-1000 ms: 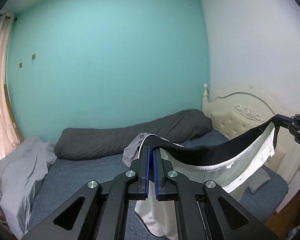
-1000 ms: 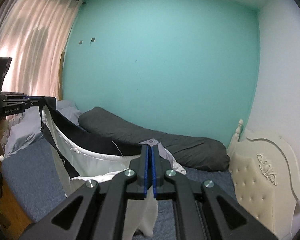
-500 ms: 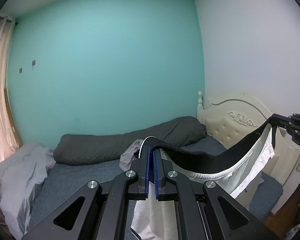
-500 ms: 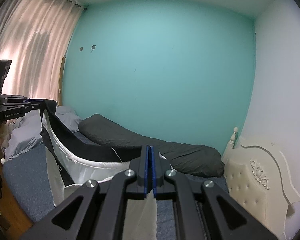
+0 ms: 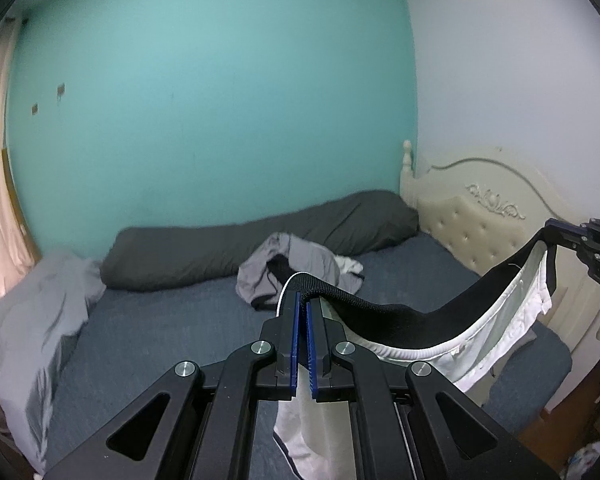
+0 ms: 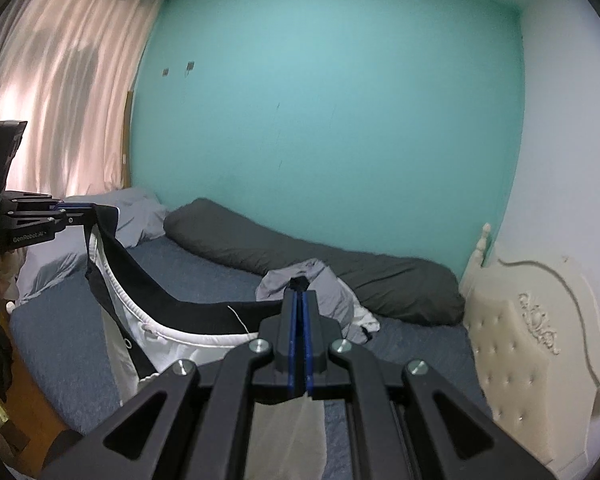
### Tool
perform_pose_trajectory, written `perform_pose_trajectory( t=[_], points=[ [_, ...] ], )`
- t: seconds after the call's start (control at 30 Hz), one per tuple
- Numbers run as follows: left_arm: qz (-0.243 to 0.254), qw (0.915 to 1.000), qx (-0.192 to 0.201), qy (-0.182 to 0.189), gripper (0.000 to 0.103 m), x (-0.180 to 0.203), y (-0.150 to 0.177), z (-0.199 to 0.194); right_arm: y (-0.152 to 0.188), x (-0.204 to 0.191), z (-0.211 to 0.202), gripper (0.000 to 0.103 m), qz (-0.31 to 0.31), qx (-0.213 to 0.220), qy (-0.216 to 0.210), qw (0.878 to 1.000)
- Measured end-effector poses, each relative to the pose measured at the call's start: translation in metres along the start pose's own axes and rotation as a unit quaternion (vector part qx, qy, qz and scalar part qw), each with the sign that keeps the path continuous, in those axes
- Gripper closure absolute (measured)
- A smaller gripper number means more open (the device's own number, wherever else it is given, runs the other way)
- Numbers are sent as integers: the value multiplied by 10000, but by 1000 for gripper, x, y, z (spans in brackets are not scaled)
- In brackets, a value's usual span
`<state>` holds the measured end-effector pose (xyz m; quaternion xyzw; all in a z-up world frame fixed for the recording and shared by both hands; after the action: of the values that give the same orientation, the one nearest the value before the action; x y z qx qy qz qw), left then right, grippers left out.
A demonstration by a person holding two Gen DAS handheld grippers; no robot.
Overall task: Fold clothes
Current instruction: 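Hold the white shirt up by its black collar trim with both tools, shaking it out, then lay the white shirt down on the bed with both tools, moving forward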
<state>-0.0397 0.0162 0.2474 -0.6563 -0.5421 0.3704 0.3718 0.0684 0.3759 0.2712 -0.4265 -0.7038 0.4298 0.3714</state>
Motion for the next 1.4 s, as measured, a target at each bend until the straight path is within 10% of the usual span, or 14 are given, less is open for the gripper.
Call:
perform_pose_trajectory(
  t=[1.4],
  points=[
    [-824, 9761, -2008, -100, 100, -97, 146, 519, 183, 92, 512, 100, 752, -2307, -169, 9700]
  ],
)
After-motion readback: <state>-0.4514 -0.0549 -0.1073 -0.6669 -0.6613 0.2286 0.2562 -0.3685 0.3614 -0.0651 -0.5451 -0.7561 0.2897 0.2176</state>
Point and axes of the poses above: each gripper's, at about its wrist camera, not at the fingertips, and z roughly the way its jaws point, x to its right, y to its underside, the point moved 1 cm from there along z, roughly the way its jaws point, and after that the axes turned 2 degrees about z, right-handed, at the moved point
